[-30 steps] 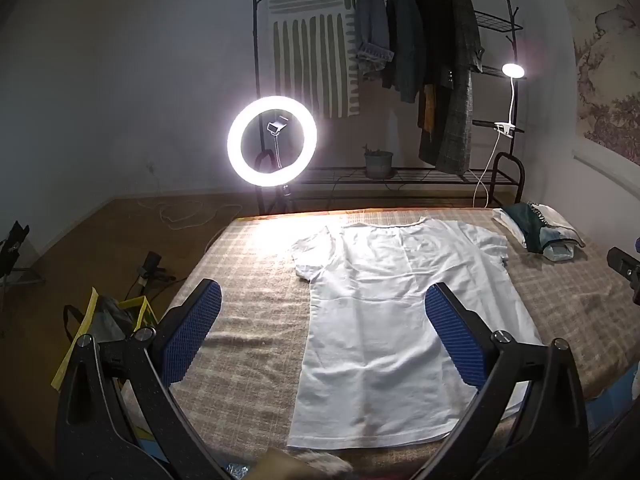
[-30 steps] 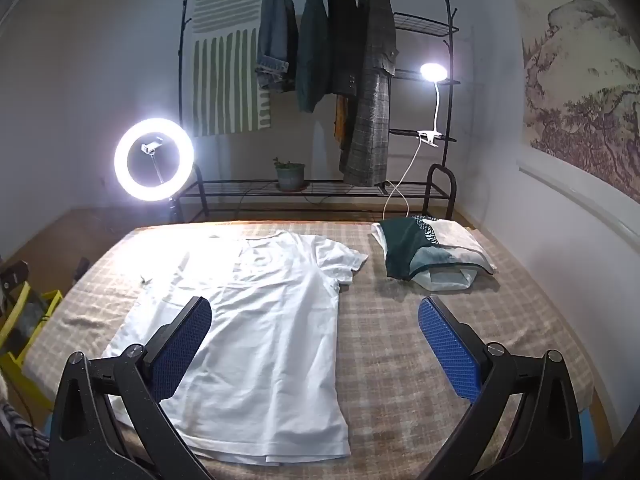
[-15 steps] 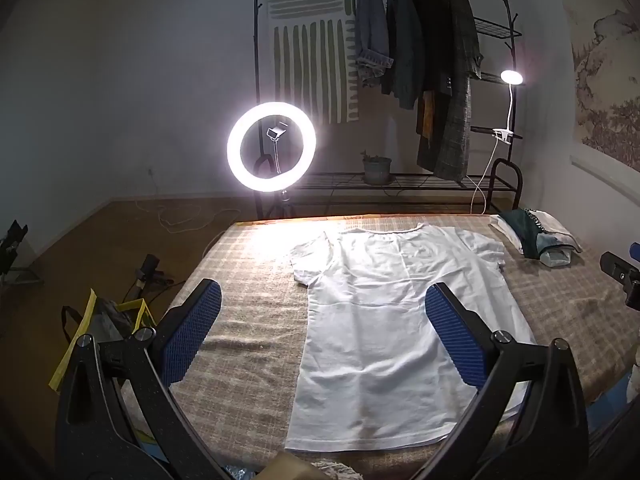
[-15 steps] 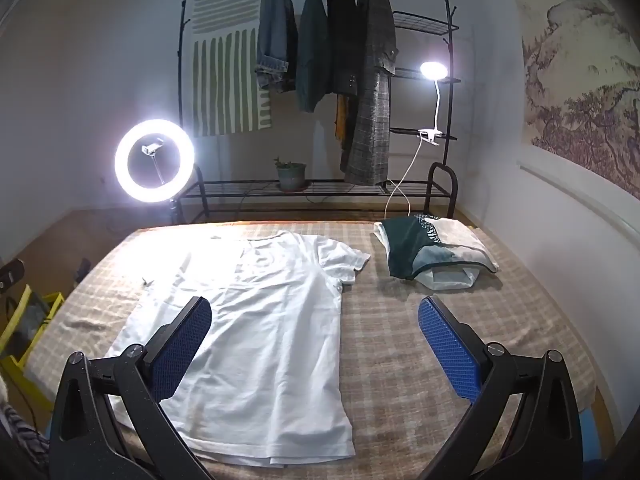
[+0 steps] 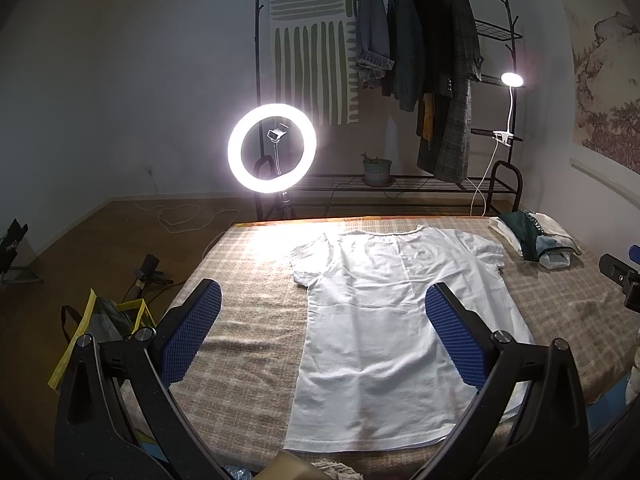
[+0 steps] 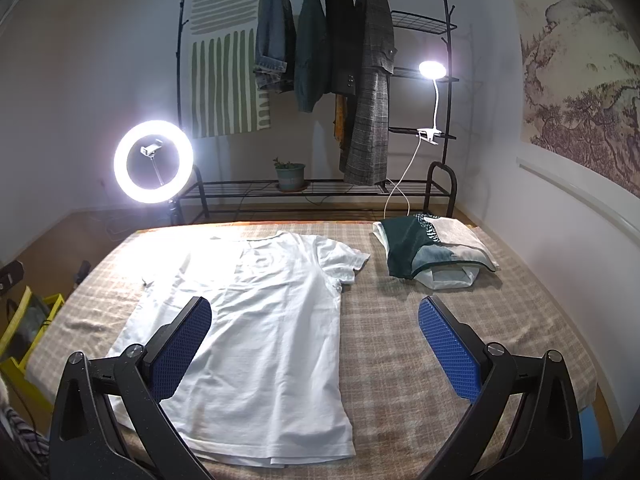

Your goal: Fold small clothes

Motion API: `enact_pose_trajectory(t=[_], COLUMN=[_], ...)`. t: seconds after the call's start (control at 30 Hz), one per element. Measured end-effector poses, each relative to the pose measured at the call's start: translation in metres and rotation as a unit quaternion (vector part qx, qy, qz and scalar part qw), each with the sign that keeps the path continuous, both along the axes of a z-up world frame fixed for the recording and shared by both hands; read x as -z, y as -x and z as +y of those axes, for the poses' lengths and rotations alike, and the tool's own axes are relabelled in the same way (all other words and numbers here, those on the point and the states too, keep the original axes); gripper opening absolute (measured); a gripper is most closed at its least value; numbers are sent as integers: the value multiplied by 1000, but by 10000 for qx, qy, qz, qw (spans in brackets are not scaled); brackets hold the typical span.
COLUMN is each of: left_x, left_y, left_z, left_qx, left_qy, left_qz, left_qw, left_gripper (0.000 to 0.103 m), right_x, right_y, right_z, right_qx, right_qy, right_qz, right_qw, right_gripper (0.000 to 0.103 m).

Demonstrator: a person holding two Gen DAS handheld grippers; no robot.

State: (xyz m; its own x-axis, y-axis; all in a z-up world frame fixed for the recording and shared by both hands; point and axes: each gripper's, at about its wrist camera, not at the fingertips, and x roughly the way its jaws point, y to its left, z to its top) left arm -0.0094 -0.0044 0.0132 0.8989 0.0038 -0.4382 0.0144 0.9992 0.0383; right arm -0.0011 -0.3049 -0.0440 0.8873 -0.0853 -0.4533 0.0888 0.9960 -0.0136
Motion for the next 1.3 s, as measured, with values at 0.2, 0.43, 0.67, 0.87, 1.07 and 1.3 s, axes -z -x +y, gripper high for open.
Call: enact_pose_trajectory(t=[0.2, 0.43, 0.67, 0.87, 1.07, 1.3], left_x=[-1, -2, -3, -4, -3, -2], left_y=[0, -1, 0, -1, 0, 0], left_z=[1, 1, 1, 1, 1, 1], left_qx=[6, 3, 5, 4, 3, 4], left_qy=[12, 10, 9, 14, 19, 19], left_qz=[-1, -11, -16, -18, -26, -36], left_qw=[10000, 10000, 10000, 10000, 10000, 10000], left_gripper=[103, 103, 103, 103, 103, 103], right_x=[0, 0, 0, 0, 1, 1], right_y=[0, 0, 0, 0, 0, 0], right_z=[0, 0, 1, 0, 0, 0], right_qx=[3, 0, 5, 2, 7, 3], right_qy=[5, 2, 2, 0, -5, -4], right_qz=[1, 1, 1, 1, -2, 2], right_qw=[10000, 10000, 10000, 10000, 10000, 10000], right_gripper=[103, 103, 103, 103, 103, 103])
